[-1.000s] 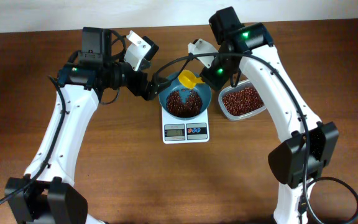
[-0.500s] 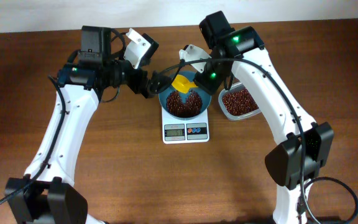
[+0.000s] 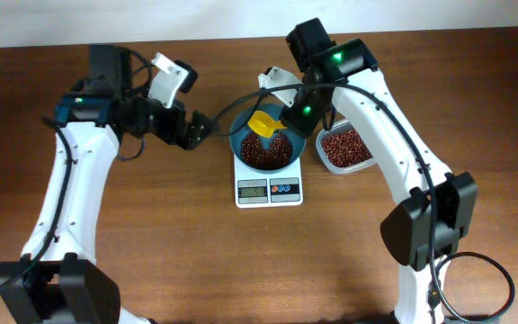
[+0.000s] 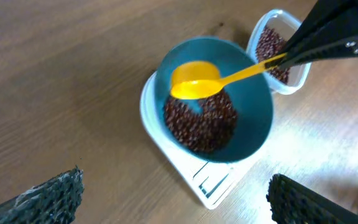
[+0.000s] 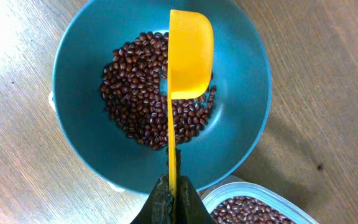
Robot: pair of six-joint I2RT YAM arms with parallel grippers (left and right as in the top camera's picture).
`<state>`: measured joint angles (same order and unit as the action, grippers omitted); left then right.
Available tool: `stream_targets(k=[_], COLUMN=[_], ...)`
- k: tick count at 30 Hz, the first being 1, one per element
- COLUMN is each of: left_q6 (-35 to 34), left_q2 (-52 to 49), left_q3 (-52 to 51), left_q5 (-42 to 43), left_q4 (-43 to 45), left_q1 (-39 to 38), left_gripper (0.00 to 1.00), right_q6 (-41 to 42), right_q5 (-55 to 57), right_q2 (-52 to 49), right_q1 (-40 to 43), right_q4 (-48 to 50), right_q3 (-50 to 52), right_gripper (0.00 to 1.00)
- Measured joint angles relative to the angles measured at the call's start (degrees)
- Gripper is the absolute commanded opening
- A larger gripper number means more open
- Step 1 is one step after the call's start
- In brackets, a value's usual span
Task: Scoop item into bowl and weigh 50g on scale
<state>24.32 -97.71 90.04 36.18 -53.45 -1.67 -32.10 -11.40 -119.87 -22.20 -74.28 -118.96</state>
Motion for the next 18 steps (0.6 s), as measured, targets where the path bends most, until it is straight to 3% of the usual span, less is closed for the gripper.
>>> stream_targets(k=[8, 18], left_q6=[1.5, 1.6], left_q2=[0.3, 0.3], left_q3=[-7.7, -8.1], left_q5=[-0.2, 3.9], left_q4=[1.3, 3.8], left_q1=[0.0, -1.0], left_gripper=[0.99, 0.99], right_q6=[0.0, 0.0], right_q5=[0.0, 0.0], right_q2=[-0.4, -0.4], right_q1=[0.0, 0.0], right_q4=[0.0, 0.0], right_q3=[0.1, 0.2], right_gripper=[0.04, 0.04])
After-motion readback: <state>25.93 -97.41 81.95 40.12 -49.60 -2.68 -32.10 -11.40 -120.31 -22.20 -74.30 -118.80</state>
